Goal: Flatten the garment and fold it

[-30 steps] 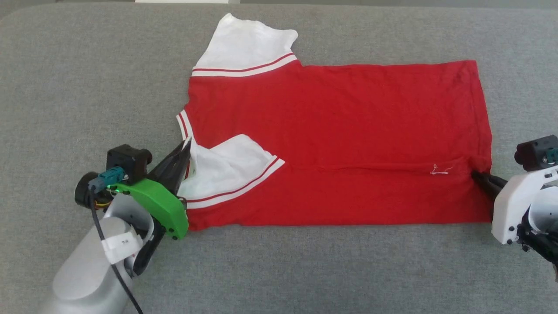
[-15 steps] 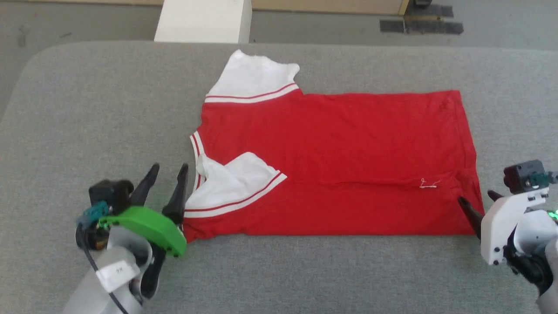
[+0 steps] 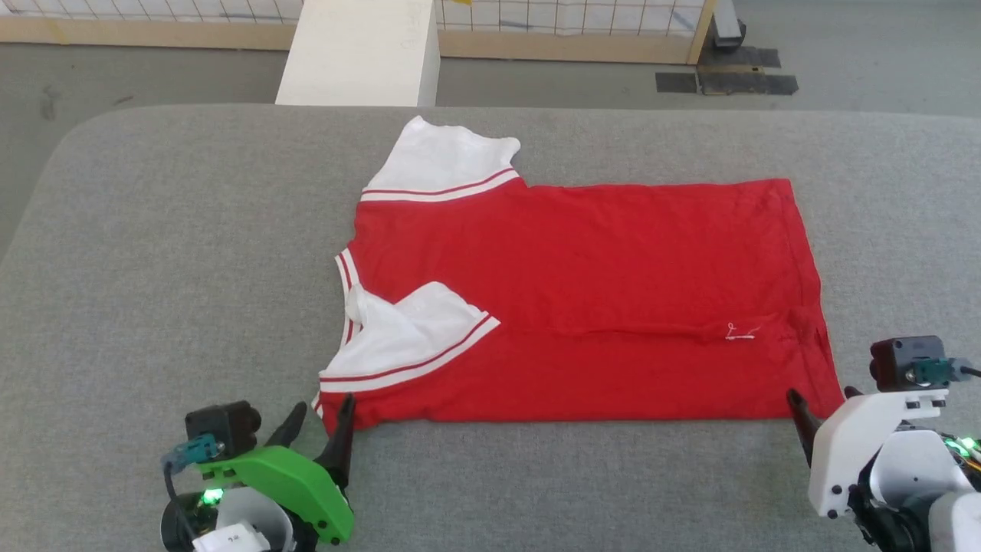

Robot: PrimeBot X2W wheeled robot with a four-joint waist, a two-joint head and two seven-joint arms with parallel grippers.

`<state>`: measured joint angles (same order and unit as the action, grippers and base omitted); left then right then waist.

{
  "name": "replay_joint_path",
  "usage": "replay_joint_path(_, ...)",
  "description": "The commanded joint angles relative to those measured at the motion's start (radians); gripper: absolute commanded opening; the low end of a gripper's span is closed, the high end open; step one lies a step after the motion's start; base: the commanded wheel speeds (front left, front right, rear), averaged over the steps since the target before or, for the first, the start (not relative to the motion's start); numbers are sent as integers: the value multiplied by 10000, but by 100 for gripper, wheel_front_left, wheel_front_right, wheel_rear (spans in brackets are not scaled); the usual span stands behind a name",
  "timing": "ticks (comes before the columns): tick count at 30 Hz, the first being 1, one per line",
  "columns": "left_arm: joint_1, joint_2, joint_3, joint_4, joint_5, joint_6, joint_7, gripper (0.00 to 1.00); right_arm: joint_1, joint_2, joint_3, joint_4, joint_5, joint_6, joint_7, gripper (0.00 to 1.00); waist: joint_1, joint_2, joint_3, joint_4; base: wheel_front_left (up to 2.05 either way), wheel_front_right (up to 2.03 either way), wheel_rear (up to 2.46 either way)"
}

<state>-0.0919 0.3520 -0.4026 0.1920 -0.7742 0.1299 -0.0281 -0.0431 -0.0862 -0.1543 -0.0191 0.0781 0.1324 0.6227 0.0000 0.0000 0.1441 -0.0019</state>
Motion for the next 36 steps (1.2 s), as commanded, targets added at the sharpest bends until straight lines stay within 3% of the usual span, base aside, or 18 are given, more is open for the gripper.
replay_joint_path(1,100,139,-33,-149,140,239,158,100,177,67,-58,-249,-14,-17,81,100,0,0,123,-53,0,0,0)
replay_joint_path(8,-39,283,-143,-211,547,1269,863,100,466,248,-85,-909,109,-17,259,100,0,0,508,-288,0,0,0)
replay_joint_path(16,-245,230,-289,355,423,1446,1488,100,477,-30,-65,-1152,225,-17,326,100,0,0,945,-435,0,0,0)
replay_joint_path(17,-237,238,-357,463,396,1434,1648,82,470,-77,-51,-1163,216,-17,330,100,0,0,970,-438,0,0,0)
replay_joint_path(18,-219,247,-438,588,369,1434,1843,7,463,-161,34,-1159,226,-17,350,100,0,0,993,-441,0,0,0)
replay_joint_path(19,-221,240,-482,634,345,1400,1921,0,451,-219,108,-1140,268,-17,361,100,0,0,1003,-440,0,0,0)
replay_joint_path(26,-257,77,-499,387,414,1050,1142,0,212,-841,251,-674,-3,-17,375,100,0,0,506,-111,0,0,0)
replay_joint_path(30,-240,79,-431,-507,675,1059,406,0,-383,-703,-135,235,-322,-17,376,100,0,0,352,171,0,0,0)
replay_joint_path(36,-258,255,-400,-1366,999,1335,212,0,-916,-407,-728,1339,-861,-17,334,100,0,0,545,388,0,0,0)
